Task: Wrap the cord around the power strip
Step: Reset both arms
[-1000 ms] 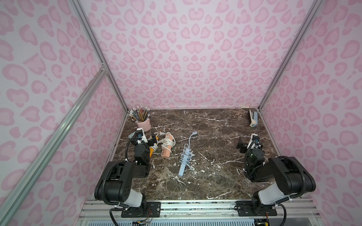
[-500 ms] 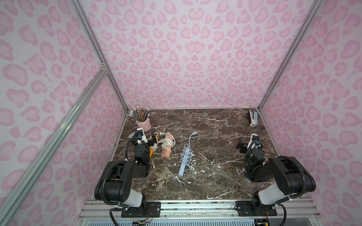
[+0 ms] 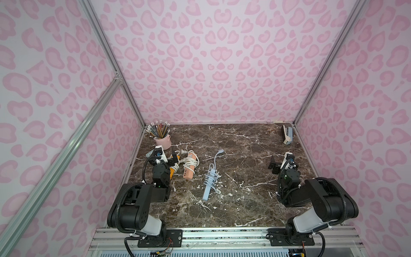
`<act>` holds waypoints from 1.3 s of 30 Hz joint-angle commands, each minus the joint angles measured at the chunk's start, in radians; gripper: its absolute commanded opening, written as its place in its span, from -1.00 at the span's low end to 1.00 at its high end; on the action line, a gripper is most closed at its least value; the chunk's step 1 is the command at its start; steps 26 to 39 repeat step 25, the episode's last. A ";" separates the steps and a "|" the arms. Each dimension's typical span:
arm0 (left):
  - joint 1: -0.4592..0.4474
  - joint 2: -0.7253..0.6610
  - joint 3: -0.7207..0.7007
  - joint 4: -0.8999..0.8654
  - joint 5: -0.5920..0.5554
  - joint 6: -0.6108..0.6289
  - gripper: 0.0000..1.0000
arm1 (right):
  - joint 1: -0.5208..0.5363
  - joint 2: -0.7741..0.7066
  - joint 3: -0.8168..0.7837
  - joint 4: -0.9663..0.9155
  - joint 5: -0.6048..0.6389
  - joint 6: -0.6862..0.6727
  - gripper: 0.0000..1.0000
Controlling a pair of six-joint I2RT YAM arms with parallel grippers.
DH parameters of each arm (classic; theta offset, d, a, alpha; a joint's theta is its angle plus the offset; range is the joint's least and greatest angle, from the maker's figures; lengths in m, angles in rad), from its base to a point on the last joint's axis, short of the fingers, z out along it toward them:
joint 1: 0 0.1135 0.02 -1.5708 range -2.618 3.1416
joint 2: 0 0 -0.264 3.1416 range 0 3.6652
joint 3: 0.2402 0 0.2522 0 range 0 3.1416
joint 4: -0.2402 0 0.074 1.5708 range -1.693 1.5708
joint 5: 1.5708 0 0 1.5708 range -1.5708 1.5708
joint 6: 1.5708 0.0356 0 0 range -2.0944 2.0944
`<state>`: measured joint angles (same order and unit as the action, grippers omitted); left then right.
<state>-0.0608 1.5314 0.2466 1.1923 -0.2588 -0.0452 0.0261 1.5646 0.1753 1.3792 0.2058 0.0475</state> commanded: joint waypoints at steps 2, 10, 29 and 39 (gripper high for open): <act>0.001 0.001 0.008 0.020 0.004 0.004 0.95 | 0.001 0.001 0.006 0.024 0.006 -0.001 0.98; 0.001 0.001 0.008 0.020 0.005 0.004 0.95 | 0.003 0.001 0.006 0.024 0.006 -0.001 0.99; -0.002 -0.001 0.004 0.029 0.012 0.012 0.95 | 0.003 0.002 0.006 0.024 0.007 -0.001 0.98; -0.002 -0.001 0.004 0.029 0.012 0.012 0.95 | 0.003 0.002 0.006 0.024 0.007 -0.001 0.98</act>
